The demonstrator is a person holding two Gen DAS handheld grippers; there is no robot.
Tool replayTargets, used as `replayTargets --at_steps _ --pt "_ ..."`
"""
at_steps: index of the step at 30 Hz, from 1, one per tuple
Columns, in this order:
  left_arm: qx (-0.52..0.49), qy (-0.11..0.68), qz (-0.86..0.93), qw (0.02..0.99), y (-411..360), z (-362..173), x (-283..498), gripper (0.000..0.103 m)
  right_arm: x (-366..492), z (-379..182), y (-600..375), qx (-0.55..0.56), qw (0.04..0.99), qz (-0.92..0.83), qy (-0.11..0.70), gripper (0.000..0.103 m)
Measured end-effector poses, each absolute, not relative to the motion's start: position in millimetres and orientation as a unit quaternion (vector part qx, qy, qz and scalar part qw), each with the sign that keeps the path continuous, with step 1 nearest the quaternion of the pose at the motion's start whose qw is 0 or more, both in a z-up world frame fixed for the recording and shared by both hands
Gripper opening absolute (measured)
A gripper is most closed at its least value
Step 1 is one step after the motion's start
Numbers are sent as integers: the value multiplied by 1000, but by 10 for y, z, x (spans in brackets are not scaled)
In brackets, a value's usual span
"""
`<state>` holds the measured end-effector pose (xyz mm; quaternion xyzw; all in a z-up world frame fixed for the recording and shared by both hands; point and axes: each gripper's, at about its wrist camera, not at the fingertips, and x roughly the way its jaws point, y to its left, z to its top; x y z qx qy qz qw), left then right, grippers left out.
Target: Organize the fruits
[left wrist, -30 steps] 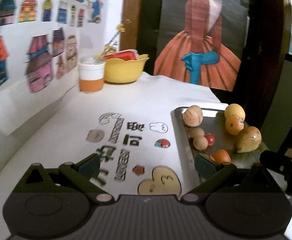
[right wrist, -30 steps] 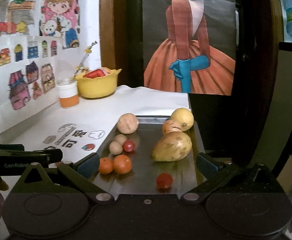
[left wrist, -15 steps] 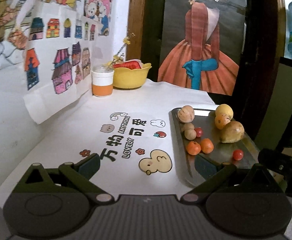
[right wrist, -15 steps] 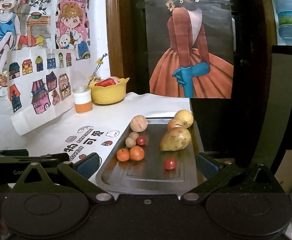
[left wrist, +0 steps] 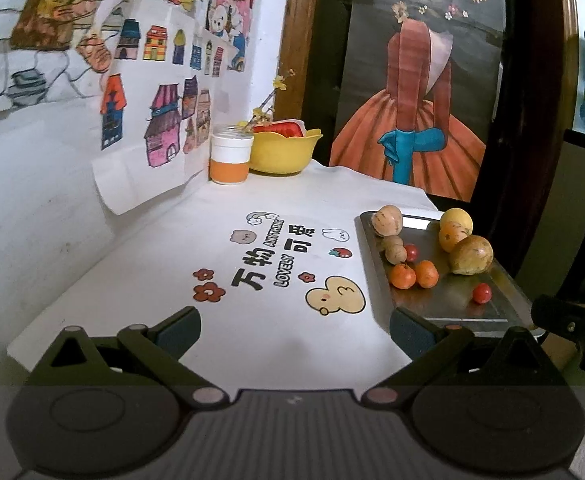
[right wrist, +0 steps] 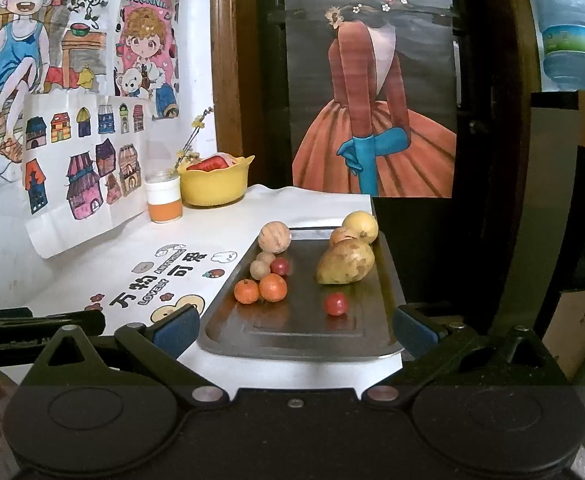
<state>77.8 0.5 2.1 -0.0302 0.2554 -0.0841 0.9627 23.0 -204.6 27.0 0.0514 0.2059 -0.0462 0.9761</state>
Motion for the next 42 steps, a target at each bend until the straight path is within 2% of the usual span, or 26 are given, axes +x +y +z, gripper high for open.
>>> replayTargets --at_steps 15,42 --pt "-41 248 -88 964 94 -68 534 103 -8 143 -1946 49 976 -42 209 102" --pt "-41 258 -81 962 161 -185 527 103 58 15 -1895 53 971 -37 231 102"
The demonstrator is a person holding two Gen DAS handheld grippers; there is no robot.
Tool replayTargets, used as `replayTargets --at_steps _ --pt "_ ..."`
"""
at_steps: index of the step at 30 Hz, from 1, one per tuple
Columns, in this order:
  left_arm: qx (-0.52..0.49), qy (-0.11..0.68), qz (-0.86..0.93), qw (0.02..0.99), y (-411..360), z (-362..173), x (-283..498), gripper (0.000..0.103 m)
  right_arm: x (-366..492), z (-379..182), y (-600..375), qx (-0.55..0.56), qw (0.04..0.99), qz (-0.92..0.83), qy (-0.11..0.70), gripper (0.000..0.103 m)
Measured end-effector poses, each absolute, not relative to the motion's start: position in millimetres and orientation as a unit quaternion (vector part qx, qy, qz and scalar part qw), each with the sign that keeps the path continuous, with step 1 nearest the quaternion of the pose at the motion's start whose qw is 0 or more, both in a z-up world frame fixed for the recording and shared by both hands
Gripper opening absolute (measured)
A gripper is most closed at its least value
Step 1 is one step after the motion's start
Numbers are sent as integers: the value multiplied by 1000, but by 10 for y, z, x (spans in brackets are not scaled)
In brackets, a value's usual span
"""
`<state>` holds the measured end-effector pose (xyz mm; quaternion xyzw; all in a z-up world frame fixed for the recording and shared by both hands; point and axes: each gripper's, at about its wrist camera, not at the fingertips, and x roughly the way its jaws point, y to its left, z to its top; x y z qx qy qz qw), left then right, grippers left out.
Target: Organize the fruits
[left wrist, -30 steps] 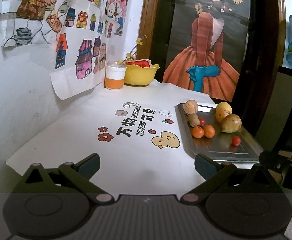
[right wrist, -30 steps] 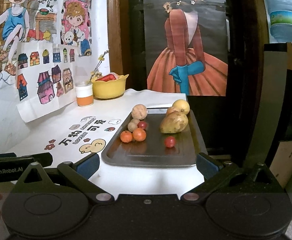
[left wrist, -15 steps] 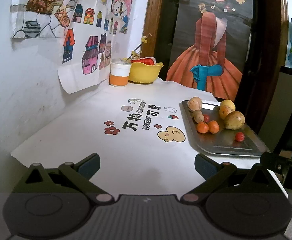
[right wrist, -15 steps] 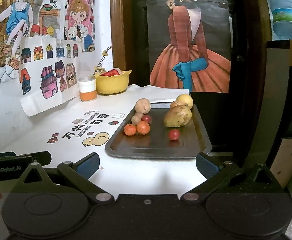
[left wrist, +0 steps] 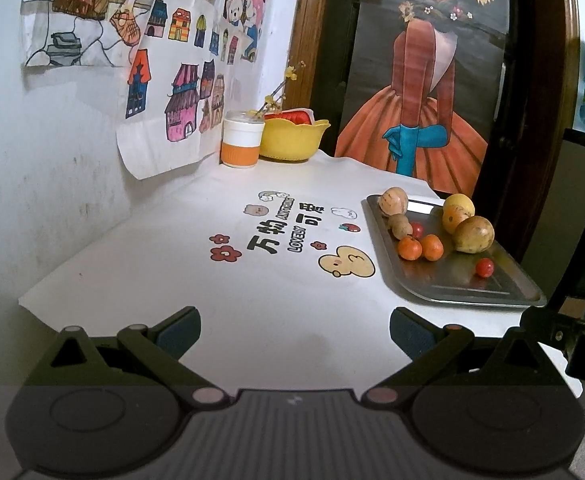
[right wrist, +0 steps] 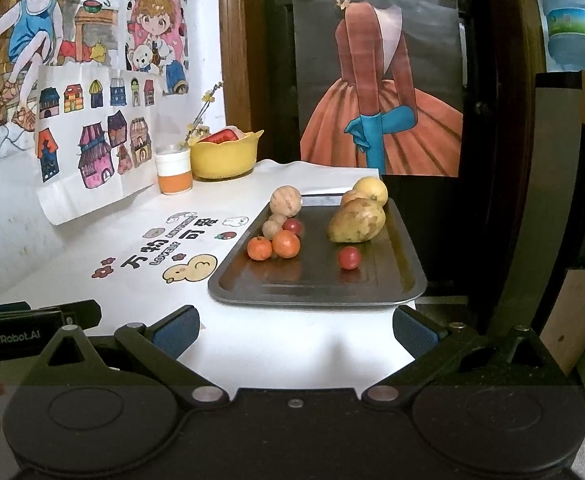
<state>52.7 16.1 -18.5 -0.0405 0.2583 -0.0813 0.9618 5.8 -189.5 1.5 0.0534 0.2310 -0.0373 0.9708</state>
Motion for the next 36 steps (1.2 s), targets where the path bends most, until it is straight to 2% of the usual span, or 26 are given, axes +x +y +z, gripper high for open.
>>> replayTargets --at_steps 36 --pt "-42 274 -72 958 157 -228 547 103 72 -45 -1867 54 969 -34 239 102"
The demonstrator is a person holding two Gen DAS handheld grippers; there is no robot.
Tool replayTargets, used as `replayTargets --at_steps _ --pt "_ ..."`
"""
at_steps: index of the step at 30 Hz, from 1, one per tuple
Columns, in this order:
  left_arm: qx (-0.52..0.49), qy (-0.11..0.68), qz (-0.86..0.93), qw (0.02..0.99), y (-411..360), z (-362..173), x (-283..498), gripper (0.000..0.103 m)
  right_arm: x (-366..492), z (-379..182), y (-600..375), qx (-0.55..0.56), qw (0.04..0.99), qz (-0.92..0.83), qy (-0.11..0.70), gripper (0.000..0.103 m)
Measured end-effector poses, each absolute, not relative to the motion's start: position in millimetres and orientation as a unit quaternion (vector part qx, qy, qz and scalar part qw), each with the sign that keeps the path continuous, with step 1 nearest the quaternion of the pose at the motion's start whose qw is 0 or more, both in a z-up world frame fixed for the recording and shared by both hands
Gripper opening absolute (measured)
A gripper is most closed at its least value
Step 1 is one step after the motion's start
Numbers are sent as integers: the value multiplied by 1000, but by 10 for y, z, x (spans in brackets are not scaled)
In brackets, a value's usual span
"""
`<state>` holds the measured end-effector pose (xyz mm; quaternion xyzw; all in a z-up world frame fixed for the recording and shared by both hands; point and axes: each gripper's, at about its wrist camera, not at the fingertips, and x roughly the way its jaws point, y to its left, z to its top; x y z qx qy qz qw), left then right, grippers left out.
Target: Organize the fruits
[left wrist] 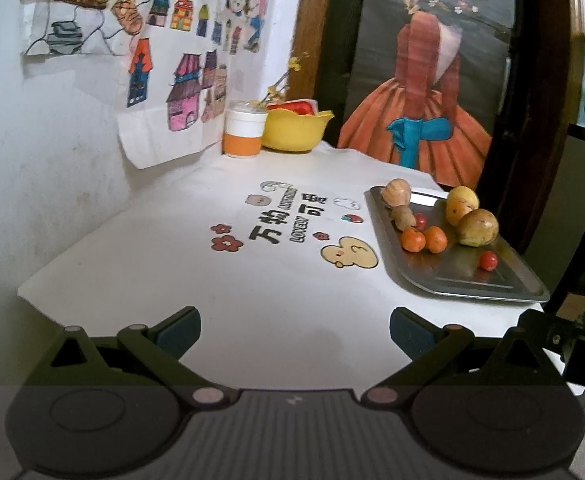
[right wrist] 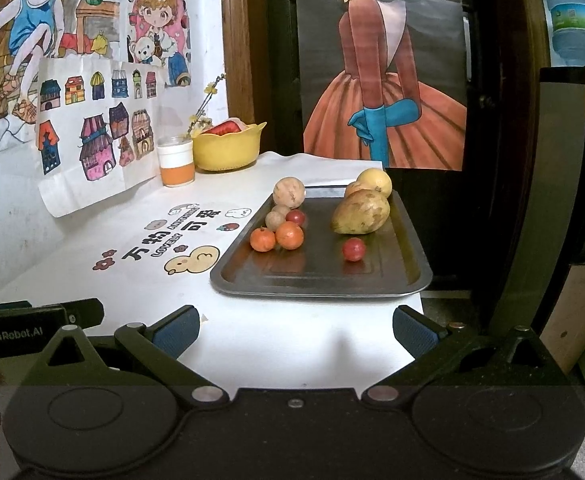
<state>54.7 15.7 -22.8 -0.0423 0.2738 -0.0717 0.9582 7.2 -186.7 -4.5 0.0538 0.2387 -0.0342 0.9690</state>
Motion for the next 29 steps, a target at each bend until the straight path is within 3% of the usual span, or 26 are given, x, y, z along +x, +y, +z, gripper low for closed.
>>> replayTargets --at_steps 29 --pt "-59 284 -59 955 180 -231 583 103 81 -67 -1890 55 969 -36 238 102"
